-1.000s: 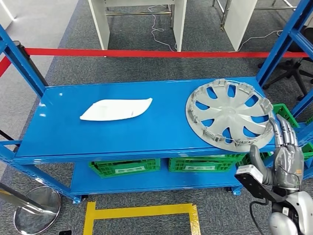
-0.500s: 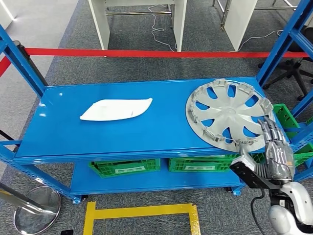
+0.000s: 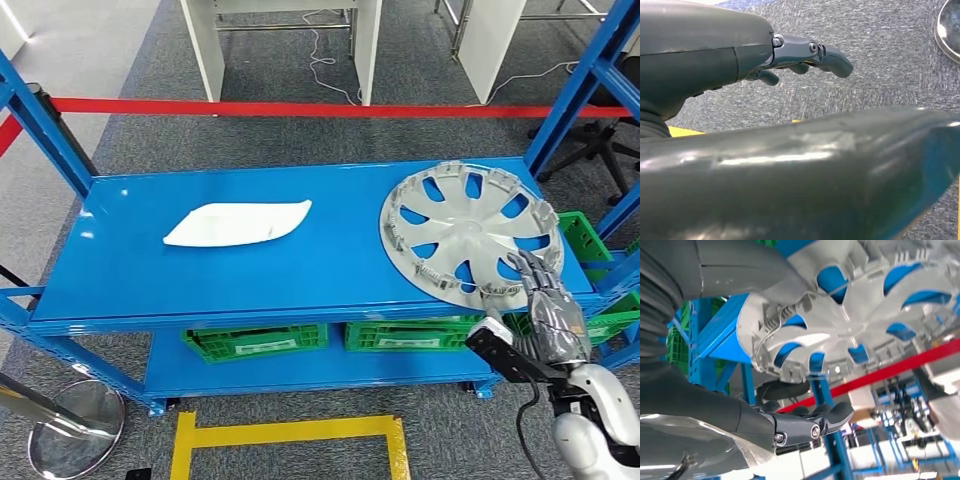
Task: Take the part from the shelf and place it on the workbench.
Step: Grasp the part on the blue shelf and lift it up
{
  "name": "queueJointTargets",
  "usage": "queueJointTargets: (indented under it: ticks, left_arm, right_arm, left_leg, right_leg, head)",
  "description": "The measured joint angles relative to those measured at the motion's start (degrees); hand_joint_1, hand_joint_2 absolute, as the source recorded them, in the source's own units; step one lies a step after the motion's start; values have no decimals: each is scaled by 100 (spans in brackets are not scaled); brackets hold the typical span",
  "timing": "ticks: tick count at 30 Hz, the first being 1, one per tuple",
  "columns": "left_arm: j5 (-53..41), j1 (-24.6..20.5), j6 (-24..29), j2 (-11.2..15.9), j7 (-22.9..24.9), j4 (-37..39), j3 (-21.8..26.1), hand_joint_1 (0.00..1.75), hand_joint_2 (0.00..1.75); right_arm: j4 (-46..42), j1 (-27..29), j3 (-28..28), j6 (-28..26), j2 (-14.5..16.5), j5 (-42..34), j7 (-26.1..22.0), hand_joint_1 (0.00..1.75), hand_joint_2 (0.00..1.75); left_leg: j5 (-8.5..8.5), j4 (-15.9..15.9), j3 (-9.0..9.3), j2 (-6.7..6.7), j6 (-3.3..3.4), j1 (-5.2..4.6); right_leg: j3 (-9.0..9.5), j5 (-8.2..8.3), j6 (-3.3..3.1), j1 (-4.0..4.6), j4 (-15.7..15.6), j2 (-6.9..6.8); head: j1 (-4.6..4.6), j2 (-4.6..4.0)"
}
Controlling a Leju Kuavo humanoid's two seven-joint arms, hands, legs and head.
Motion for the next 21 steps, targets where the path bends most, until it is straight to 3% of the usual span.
queueJointTargets:
  ticks: [14,21]
  left_arm:
    - [-163,-37,-15,-16,72,17,-10,0,0]
    - [-213,-54,-14,-27,102,30,-19,0,0]
  right_arm:
    - [469,-522,519,625,-142,-506,-375,0,175]
    - [662,-762,771,692,-221,-527,-396,0,175]
  left_leg:
    - [0,0,0,0,0,0]
    - [0,1,0,0,0,0]
  right_leg:
    - [0,0,0,0,1,0]
    - [0,0,0,0,0,0]
  head:
    - [0,0]
    - [0,0]
